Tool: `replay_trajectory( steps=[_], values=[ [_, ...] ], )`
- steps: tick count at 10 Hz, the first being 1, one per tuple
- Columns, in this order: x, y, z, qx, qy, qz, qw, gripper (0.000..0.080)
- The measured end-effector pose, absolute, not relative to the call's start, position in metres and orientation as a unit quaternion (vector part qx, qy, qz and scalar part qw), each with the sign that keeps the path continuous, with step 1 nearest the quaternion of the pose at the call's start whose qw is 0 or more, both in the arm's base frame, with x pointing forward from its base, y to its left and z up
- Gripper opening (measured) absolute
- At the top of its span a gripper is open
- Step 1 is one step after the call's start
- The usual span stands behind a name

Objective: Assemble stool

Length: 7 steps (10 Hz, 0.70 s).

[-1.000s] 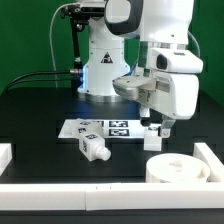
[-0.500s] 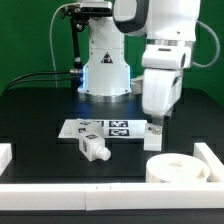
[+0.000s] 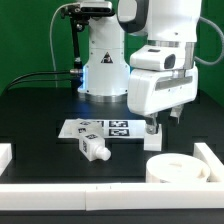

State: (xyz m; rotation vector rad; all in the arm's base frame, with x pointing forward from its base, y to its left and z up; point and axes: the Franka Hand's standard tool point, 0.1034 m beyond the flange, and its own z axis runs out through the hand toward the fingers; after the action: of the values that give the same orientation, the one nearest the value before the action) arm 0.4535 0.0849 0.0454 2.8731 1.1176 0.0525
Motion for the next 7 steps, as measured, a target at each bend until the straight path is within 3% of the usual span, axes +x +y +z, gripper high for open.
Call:
replay_trajectory(
  steps=[2, 4, 7],
  values=[
    [0.457, 0.088, 0.048, 0.962, 0.272, 0.013, 0.024, 0.0649],
    [0.457, 0.090, 0.043, 0.994, 0.111, 0.004, 0.005, 0.0649],
    [0.456, 0.093, 0.044, 0.998, 0.060, 0.005, -0.001, 0.0649]
  ],
)
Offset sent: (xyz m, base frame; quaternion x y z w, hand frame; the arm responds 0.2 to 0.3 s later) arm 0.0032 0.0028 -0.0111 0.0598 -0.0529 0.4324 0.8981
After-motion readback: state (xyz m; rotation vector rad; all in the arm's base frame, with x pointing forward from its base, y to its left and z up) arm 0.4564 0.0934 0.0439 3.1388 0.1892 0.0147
